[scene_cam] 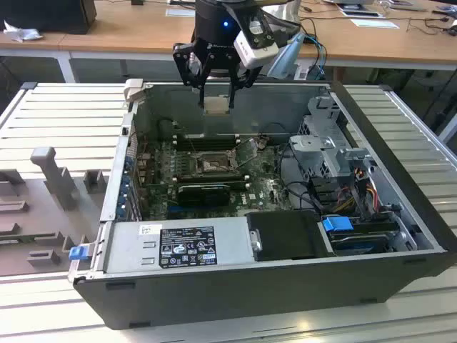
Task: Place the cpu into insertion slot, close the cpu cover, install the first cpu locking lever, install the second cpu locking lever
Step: 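Place the cpu into insertion slot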
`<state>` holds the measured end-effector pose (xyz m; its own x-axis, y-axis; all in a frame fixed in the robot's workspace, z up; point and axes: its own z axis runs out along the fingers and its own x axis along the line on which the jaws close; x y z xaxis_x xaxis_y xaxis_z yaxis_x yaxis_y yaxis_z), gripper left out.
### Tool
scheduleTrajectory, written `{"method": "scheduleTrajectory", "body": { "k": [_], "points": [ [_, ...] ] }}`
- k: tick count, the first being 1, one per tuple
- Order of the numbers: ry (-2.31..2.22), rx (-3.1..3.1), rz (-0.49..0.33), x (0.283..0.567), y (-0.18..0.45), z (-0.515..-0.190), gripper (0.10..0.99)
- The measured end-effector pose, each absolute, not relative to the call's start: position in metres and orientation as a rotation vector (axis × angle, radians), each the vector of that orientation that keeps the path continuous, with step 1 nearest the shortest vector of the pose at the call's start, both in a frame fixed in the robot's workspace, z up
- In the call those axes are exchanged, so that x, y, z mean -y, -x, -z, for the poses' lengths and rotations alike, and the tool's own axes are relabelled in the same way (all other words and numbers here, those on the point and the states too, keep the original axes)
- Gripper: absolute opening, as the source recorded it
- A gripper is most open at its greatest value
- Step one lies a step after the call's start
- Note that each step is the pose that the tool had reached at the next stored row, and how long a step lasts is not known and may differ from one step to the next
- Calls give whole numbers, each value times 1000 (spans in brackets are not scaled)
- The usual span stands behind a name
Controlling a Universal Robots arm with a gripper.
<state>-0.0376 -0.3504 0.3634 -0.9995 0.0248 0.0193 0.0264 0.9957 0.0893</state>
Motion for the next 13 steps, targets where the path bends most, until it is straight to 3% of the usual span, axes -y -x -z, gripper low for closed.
{"method": "scheduleTrajectory", "body": {
  "k": [13],
  "points": [
    [141, 3120, 141, 350, 38, -362, 529]
  ]
}}
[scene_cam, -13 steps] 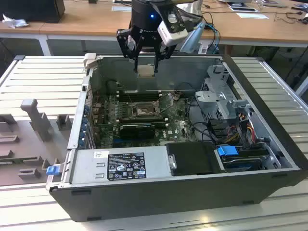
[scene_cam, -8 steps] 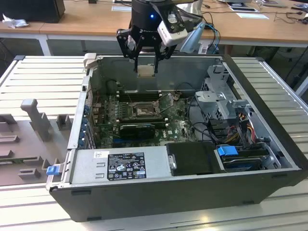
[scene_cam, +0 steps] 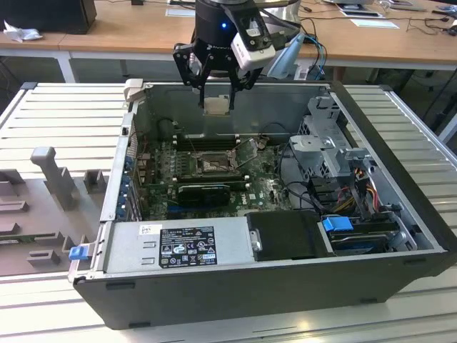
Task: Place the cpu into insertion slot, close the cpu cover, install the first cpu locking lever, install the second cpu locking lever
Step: 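Place the cpu into insertion slot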
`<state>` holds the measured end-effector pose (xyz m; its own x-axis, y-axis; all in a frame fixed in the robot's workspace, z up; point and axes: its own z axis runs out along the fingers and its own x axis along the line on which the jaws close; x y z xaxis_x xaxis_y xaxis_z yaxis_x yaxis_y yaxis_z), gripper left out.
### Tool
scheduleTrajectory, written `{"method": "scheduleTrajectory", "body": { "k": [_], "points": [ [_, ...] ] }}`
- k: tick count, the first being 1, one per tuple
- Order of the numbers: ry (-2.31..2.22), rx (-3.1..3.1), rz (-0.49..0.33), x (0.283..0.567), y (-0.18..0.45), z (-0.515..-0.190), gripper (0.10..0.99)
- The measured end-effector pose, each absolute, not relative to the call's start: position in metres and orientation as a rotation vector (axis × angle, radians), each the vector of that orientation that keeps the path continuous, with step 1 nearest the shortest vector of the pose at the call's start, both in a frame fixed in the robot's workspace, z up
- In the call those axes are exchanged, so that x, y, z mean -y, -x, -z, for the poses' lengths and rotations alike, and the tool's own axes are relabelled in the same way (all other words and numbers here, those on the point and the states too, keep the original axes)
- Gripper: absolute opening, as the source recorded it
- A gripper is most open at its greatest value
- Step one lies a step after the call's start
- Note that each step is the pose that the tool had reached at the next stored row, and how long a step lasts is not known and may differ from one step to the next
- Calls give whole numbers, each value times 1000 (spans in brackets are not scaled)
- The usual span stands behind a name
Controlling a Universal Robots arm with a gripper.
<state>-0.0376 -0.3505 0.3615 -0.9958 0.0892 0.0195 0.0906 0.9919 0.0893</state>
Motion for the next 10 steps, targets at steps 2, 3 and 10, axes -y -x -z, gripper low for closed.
{"method": "scheduleTrajectory", "body": {
  "k": [2, 3, 10],
  "points": [
    [149, 3120, 141, 351, 38, -362, 529],
    [156, 3119, 141, 351, 38, -362, 529],
    [193, 3118, 141, 351, 38, -362, 529]
  ]
}}
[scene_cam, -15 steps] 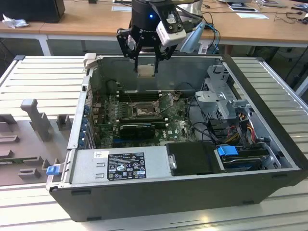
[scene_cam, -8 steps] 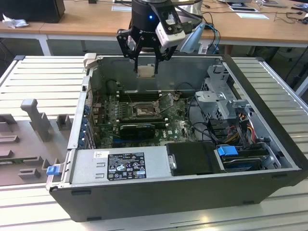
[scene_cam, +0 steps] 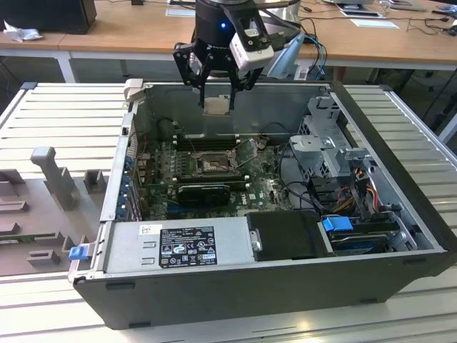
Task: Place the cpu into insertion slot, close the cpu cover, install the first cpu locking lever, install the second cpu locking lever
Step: 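Place the cpu into insertion slot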
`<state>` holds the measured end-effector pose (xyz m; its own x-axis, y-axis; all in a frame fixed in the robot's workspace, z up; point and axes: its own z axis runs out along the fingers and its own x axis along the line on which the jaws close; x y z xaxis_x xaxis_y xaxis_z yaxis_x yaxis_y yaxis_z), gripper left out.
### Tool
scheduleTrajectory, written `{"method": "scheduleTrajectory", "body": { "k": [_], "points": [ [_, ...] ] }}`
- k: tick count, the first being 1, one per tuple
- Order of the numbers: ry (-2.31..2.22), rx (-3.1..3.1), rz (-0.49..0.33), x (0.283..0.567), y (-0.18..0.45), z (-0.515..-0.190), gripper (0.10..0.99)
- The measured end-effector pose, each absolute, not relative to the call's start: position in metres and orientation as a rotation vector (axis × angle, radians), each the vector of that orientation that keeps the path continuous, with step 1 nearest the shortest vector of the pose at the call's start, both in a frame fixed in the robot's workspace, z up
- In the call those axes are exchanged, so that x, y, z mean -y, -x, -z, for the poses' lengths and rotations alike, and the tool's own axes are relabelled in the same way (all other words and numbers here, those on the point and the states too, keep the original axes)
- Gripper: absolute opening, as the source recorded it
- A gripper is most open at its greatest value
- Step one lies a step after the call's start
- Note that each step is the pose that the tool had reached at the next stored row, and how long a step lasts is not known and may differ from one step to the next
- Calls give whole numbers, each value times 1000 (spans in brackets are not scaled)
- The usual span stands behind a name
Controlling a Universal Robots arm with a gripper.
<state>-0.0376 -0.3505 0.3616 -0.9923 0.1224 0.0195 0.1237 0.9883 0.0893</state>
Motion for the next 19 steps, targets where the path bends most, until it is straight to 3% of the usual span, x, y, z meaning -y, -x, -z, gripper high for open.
{"method": "scheduleTrajectory", "body": {
  "k": [19],
  "points": [
    [239, 3117, 142, 351, 38, -362, 529]
  ]
}}
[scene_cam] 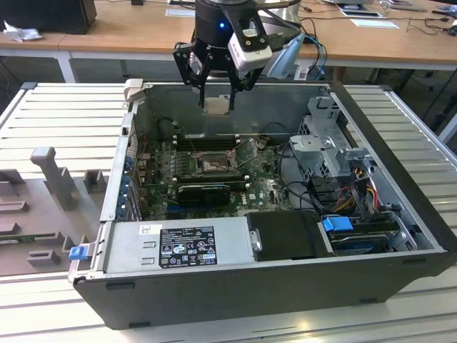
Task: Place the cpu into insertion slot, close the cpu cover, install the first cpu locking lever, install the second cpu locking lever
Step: 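Place the cpu into insertion slot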
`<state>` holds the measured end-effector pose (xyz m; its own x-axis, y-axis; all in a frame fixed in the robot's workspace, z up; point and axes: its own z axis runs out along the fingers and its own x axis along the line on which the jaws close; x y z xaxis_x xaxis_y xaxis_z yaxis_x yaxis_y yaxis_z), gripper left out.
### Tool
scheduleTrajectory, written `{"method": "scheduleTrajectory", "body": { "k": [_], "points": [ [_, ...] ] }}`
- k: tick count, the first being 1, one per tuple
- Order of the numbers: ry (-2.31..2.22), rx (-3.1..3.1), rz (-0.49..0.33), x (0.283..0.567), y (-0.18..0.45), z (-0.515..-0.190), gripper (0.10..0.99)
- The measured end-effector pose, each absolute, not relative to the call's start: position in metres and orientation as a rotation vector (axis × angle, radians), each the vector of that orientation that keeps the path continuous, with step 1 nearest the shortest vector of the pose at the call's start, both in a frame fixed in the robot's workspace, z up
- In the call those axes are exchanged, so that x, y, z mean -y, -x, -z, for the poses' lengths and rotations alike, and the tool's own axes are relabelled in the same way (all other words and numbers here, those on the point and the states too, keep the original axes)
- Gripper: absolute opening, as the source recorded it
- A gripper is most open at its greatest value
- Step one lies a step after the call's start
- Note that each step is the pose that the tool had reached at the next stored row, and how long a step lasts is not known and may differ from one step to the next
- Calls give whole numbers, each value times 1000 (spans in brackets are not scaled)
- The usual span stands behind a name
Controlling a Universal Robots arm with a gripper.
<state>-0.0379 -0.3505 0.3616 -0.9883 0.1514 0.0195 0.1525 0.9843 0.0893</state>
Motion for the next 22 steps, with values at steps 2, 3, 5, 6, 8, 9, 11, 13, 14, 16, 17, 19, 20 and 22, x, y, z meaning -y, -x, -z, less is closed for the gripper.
{"method": "scheduleTrajectory", "body": {
  "k": [2, 3, 5, 6, 8, 9, 11, 13, 14, 16, 17, 19, 20, 22],
  "points": [
    [244, 3116, 142, 351, 38, -362, 529],
    [250, 3116, 142, 351, 38, -362, 529],
    [261, 3115, 142, 351, 38, -362, 529],
    [266, 3115, 142, 351, 38, -362, 529],
    [272, 3115, 142, 351, 38, -362, 529],
    [274, 3115, 142, 351, 38, -362, 529],
    [281, 3114, 142, 351, 38, -362, 529],
    [286, 3114, 142, 351, 38, -362, 529],
    [292, 3114, 142, 351, 38, -362, 529],
    [300, 3113, 142, 351, 38, -362, 529],
    [302, 3113, 142, 351, 38, -361, 529],
    [307, 3113, 142, 351, 38, -360, 529],
    [307, 3113, 142, 351, 38, -360, 529],
    [307, 3113, 142, 351, 38, -359, 529]
  ]
}}
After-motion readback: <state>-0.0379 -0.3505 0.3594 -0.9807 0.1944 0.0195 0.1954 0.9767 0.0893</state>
